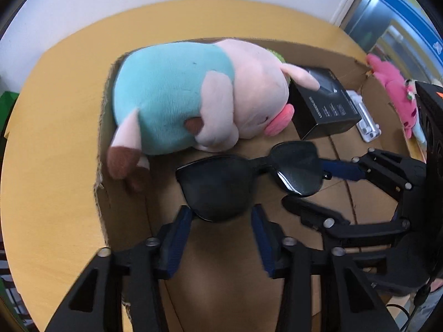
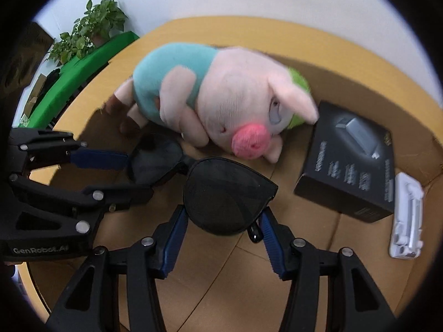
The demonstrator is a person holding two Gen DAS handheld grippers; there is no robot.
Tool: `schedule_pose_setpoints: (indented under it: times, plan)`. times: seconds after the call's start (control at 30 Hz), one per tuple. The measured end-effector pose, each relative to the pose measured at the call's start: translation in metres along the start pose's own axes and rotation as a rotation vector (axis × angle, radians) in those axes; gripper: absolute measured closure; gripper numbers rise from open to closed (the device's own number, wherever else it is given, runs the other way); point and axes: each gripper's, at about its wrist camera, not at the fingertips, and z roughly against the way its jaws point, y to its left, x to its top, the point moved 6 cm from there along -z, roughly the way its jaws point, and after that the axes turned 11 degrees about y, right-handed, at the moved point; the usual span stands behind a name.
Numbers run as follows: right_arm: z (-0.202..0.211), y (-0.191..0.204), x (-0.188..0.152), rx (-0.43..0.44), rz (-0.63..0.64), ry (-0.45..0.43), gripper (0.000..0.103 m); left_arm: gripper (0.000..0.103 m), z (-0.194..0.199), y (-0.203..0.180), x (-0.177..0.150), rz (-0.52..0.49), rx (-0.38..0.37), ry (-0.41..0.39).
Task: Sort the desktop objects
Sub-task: 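Lower the sunglasses beside the pig plush and open both tools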
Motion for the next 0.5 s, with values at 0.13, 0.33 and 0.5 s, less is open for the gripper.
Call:
schedule_pose_setpoints:
  times: [0.13,0.33,0.5]
  plan:
    - [-0.009,0.008,-0.003,0.038,0.001,0.037,0.071,0.066,-0.014,0.006,-0.001,0.037,0.034,0.061]
    - [-0.015,0.014,-0.012,0.061,-0.003,0.063,0.071,0.066,-0.02,0.006,-0.011,0.032,0.053,0.073]
    - [0.002,0.002,-0.018,0.06,-0.036,0.038,0.069,0.066,-0.006,0.008,-0.024,0.038,0.046,0.055]
